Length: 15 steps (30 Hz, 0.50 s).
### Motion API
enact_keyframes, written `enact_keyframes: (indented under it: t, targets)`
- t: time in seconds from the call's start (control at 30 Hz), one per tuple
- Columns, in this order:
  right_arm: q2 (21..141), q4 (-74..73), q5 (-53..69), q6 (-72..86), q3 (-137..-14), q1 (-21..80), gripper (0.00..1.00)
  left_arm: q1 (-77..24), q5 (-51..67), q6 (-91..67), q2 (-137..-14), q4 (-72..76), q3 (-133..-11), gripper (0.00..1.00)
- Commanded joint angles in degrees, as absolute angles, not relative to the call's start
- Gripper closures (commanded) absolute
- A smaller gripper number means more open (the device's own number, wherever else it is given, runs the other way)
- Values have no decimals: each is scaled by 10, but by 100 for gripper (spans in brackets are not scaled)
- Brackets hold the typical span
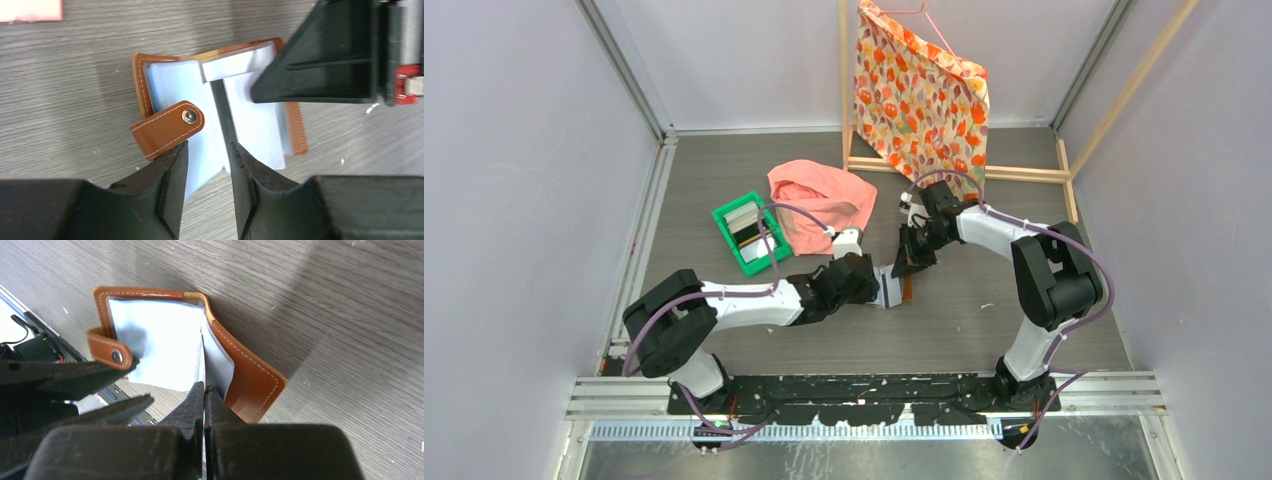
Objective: Put the credit cards into the card holder
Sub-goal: Insert the credit card into the card holder.
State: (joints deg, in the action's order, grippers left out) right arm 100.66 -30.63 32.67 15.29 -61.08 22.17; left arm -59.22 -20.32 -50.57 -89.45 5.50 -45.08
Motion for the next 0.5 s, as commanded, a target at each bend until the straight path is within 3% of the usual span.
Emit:
enact_keyframes:
  t: [0.0, 0.47]
  targets:
    - [1002, -287, 330, 155, -627, 219, 99, -570, -202, -499, -898, 47, -437, 61]
    - [1010, -190, 369, 219, -595, 185, 99, -556, -179, -498, -932, 66, -413, 72]
